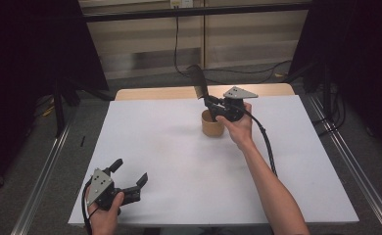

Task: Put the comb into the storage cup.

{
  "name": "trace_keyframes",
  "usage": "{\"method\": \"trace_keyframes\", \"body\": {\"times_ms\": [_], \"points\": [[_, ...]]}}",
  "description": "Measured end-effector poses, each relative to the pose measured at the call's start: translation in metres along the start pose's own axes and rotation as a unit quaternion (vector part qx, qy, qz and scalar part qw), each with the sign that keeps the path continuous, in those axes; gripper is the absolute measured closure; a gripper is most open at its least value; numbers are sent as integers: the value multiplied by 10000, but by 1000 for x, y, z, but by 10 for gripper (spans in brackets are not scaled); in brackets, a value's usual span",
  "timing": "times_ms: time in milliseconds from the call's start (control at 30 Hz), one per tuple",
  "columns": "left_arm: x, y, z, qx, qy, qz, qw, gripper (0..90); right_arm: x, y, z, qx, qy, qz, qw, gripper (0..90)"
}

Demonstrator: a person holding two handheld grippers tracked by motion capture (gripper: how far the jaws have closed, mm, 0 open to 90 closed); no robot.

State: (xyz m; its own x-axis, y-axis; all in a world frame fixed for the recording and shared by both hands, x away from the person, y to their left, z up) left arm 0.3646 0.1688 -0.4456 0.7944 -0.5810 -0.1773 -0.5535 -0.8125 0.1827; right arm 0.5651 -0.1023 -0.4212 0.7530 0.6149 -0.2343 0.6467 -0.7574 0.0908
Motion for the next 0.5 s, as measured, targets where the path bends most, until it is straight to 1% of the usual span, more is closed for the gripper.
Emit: {"method": "trace_keyframes", "body": {"times_ms": [200,233,267,367,433,500], "points": [[0,-1,1,-5,-21,-2,10000,27,0,-1,5,-10,-22,-7,10000,730],[0,0,1,-18,-25,5,10000,27,0,-1,8,-60,-53,5,10000,730],[0,-1,2,-14,-34,-4,10000,27,-1,-2,10,-49,-91,2,9999,730],[1,0,2,-14,-42,-4,10000,27,-2,-3,13,-40,-72,-15,10000,730],[0,0,1,21,-47,0,10000,27,-3,-3,14,-40,-89,-9,10000,730],[1,1,2,-6,-42,2,10000,27,-4,-4,14,-61,-70,-3,10000,730]]}}
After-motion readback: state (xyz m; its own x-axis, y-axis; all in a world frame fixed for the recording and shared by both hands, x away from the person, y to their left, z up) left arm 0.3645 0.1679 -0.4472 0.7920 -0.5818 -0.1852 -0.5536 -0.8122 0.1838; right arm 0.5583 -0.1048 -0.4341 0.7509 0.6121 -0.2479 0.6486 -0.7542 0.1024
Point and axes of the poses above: each handheld gripper's, and its own axes: x roughly forward along the jaws, z roughly out of its underside, y roughly to its right, the point moved 10 cm from there along x, roughly forward along the jaws, and after that the axes turned 9 degrees about -x, right-handed, at the moved point
